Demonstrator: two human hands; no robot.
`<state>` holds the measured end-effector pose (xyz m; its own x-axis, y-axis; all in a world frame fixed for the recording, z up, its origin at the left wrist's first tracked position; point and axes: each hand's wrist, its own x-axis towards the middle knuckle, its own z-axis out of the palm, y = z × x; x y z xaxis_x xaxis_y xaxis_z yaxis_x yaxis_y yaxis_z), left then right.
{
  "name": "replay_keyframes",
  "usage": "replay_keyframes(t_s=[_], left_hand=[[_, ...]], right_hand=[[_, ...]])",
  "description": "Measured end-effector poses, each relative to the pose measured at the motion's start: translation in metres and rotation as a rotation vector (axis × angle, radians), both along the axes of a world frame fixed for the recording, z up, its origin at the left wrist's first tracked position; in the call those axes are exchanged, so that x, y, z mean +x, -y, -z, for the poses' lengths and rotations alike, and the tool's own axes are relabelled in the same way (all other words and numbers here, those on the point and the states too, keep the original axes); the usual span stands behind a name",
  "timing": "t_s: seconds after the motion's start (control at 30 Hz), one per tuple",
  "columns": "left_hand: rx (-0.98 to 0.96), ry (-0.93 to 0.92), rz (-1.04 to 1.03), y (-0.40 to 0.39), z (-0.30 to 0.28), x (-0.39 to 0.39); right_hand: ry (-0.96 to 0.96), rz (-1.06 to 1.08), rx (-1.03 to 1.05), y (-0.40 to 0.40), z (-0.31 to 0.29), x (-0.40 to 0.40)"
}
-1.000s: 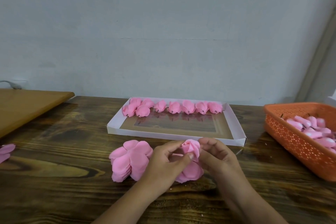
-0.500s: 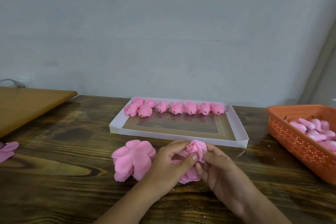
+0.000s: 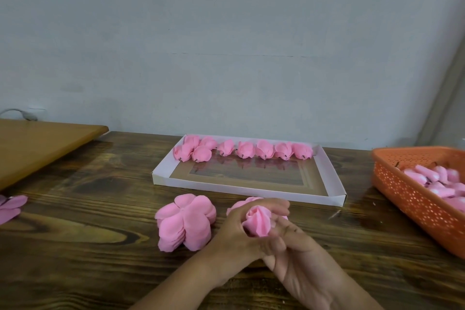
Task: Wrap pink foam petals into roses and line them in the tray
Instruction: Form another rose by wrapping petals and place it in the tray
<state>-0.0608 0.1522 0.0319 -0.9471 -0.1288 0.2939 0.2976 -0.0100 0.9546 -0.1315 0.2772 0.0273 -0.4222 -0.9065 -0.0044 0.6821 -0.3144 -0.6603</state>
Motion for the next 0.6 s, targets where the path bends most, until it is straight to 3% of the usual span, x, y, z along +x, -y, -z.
replay_keyframes(t_s=[0.1,0.3,0.43,0.5,0.6], left_hand=[[-0.001,-0.018,-0.146,-0.004,0.004,-0.003],[0.05,0.093,-0.076,-0.006,-0.003,0.002],[0.191,0.167,-0.077,-0.005,-0.005,0.002],[0.294,0.211,-0.124,-0.004,-0.006,0.001],[0.398,0.246,-0.172,-0.004,-0.003,-0.002]], right_hand=[[-0.011,0.028,0.015,0.002,0.002,0.003],[-0.034,-0.051,0.03,0.002,0.003,0.006],[-0.132,-0.006,0.092,0.002,0.0,0.004],[-0.361,0.108,0.21,0.004,0.002,0.007],[-1.121,0.459,0.484,0.001,0.011,0.012]])
